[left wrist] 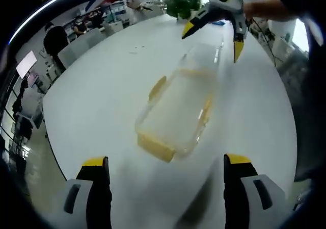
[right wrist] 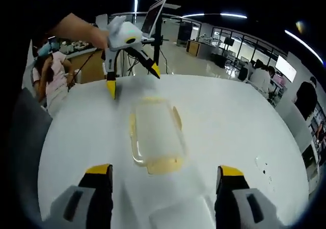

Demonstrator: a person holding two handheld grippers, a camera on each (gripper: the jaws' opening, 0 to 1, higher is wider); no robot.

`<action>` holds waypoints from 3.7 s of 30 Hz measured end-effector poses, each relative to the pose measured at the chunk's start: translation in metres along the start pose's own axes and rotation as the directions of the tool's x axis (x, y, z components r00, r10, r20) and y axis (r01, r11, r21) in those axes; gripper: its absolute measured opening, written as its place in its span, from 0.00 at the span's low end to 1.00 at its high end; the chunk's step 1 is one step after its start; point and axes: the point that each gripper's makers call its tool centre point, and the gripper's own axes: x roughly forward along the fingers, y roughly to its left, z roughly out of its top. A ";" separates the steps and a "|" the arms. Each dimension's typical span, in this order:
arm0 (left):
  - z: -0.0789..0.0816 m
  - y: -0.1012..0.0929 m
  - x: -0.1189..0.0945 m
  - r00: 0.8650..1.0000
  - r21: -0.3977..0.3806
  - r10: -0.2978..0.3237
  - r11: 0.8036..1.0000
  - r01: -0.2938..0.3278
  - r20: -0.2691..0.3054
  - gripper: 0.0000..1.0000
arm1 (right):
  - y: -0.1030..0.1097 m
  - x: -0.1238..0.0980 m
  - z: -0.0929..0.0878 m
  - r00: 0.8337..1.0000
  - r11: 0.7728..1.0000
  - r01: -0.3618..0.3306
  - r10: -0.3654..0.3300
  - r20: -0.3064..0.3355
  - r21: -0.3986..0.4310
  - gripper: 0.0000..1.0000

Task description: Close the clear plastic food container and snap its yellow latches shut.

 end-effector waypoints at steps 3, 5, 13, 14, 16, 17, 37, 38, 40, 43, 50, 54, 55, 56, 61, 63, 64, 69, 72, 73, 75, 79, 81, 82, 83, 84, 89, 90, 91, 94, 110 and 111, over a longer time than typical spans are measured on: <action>0.003 -0.001 0.004 1.000 0.049 -0.022 0.999 0.023 -0.012 0.90 | -0.002 0.005 0.002 1.000 1.000 -0.004 0.003 -0.014 -0.021 0.84; 0.001 -0.002 0.008 0.999 0.075 -0.037 0.996 0.039 -0.032 0.91 | -0.003 0.008 0.004 1.000 0.999 -0.017 0.017 -0.018 -0.034 0.84; -0.001 -0.010 0.014 0.993 0.161 -0.081 0.982 0.093 -0.080 0.92 | -0.005 0.014 0.008 0.998 0.997 -0.053 0.051 -0.037 -0.061 0.82; 0.000 -0.010 0.015 0.993 0.163 -0.091 0.981 0.102 -0.077 0.90 | -0.004 0.015 0.007 0.997 0.996 -0.059 0.057 -0.043 -0.067 0.80; 0.004 -0.012 0.017 0.991 0.170 -0.113 0.978 0.124 -0.072 0.85 | -0.005 0.018 0.003 0.995 0.994 -0.069 0.062 -0.080 -0.085 0.73; 0.005 -0.012 0.019 0.990 0.178 -0.119 0.975 0.131 -0.073 0.83 | -0.005 0.019 0.002 0.993 0.993 -0.078 0.070 -0.091 -0.088 0.70; -0.008 -0.006 0.033 0.942 0.350 -0.236 0.884 0.311 -0.240 0.54 | 0.001 0.051 -0.015 0.952 0.958 -0.208 0.151 -0.268 -0.199 0.52; -0.008 -0.005 0.034 0.941 0.353 -0.231 0.883 0.310 -0.249 0.54 | 0.001 0.051 -0.017 0.946 0.955 -0.219 0.158 -0.285 -0.199 0.50; -0.007 -0.006 0.034 0.939 0.362 -0.239 0.876 0.318 -0.248 0.54 | -0.001 0.054 -0.019 0.942 0.952 -0.225 0.158 -0.296 -0.207 0.47; -0.008 -0.007 0.033 0.929 0.362 -0.254 0.867 0.342 -0.268 0.51 | 0.000 0.058 -0.018 0.939 0.947 -0.234 0.163 -0.302 -0.218 0.44; -0.009 -0.007 0.028 0.927 0.336 -0.242 0.881 0.334 -0.287 0.37 | -0.002 0.065 -0.023 0.929 0.954 -0.250 0.188 -0.320 -0.166 0.37; -0.008 -0.006 0.027 0.932 0.311 -0.234 0.896 0.318 -0.278 0.37 | -0.002 0.064 -0.023 0.932 0.952 -0.275 0.228 -0.283 -0.138 0.37; -0.007 -0.006 0.026 0.932 0.314 -0.236 0.894 0.320 -0.276 0.37 | -0.002 0.064 -0.023 0.931 0.951 -0.275 0.227 -0.285 -0.139 0.37; -0.007 -0.006 0.028 0.931 0.314 -0.237 0.894 0.321 -0.276 0.37 | -0.003 0.065 -0.023 0.931 0.951 -0.276 0.229 -0.285 -0.139 0.37; -0.004 -0.007 0.031 0.927 0.318 -0.230 0.892 0.322 -0.296 0.37 | -0.001 0.065 -0.022 0.917 0.948 -0.281 0.220 -0.334 -0.148 0.37; -0.004 -0.006 0.032 0.928 0.311 -0.226 0.896 0.317 -0.296 0.37 | -0.001 0.065 -0.021 0.910 0.947 -0.285 0.218 -0.353 -0.151 0.37; -0.004 -0.006 0.032 0.929 0.309 -0.225 0.897 0.315 -0.294 0.37 | -0.001 0.065 -0.021 0.909 0.947 -0.284 0.217 -0.356 -0.147 0.37; -0.002 -0.004 0.034 0.934 0.281 -0.222 0.911 0.302 -0.281 0.36 | -0.002 0.064 -0.021 0.907 0.944 -0.287 0.214 -0.363 -0.160 0.36; 0.008 -0.005 0.027 0.938 0.273 -0.217 0.917 0.291 -0.272 0.36 | -0.004 0.061 -0.022 0.900 0.942 -0.283 0.196 -0.388 -0.180 0.36; 0.015 -0.003 0.024 0.944 0.278 -0.206 0.920 0.277 -0.259 0.35 | -0.005 0.059 -0.022 0.899 0.943 -0.277 0.188 -0.396 -0.183 0.36; 0.024 -0.001 0.015 0.947 0.287 -0.199 0.920 0.269 -0.250 0.35 | -0.008 0.050 -0.018 0.905 0.946 -0.265 0.178 -0.387 -0.184 0.36; 0.035 -0.002 0.003 0.949 0.284 -0.200 0.921 0.267 -0.243 0.35 | -0.011 0.032 -0.006 0.914 0.947 -0.265 0.188 -0.359 -0.179 0.36; 0.045 -0.002 -0.004 0.955 0.287 -0.190 0.924 0.253 -0.229 0.35 | -0.014 0.023 0.001 0.917 0.948 -0.254 0.172 -0.361 -0.193 0.36; 0.048 -0.001 -0.007 0.956 0.292 -0.184 0.924 0.247 -0.227 0.35 | -0.015 0.019 0.003 0.919 0.948 -0.248 0.165 -0.359 -0.199 0.36; 0.053 -0.001 -0.011 0.958 0.297 -0.178 0.924 0.242 -0.226 0.36 | -0.015 0.013 0.007 0.921 0.950 -0.242 0.160 -0.355 -0.198 0.36; 0.056 0.000 -0.014 0.959 0.305 -0.171 0.923 0.236 -0.226 0.36 | -0.017 0.009 0.010 0.924 0.950 -0.236 0.154 -0.351 -0.204 0.36; 0.073 -0.001 -0.026 0.964 0.318 -0.158 0.922 0.222 -0.216 0.36 | -0.021 -0.014 0.020 0.933 0.953 -0.220 0.144 -0.331 -0.207 0.36; 0.075 -0.001 -0.026 0.964 0.319 -0.157 0.922 0.221 -0.214 0.36 | -0.023 -0.016 0.021 0.933 0.953 -0.219 0.142 -0.330 -0.208 0.36; 0.077 0.000 -0.026 0.965 0.320 -0.153 0.922 0.217 -0.213 0.36 | -0.025 -0.018 0.022 0.934 0.954 -0.216 0.140 -0.328 -0.210 0.36; 0.082 0.002 -0.024 0.966 0.317 -0.150 0.925 0.212 -0.209 0.36 | -0.028 -0.021 0.021 0.937 0.956 -0.208 0.136 -0.321 -0.204 0.36; 0.094 -0.002 -0.015 0.968 0.337 -0.140 0.919 0.205 -0.208 0.36 | -0.035 -0.026 0.005 0.932 0.961 -0.198 0.123 -0.342 -0.194 0.36; 0.095 -0.003 -0.015 0.968 0.339 -0.139 0.919 0.204 -0.207 0.36 | -0.035 -0.027 0.004 0.931 0.962 -0.196 0.122 -0.344 -0.192 0.36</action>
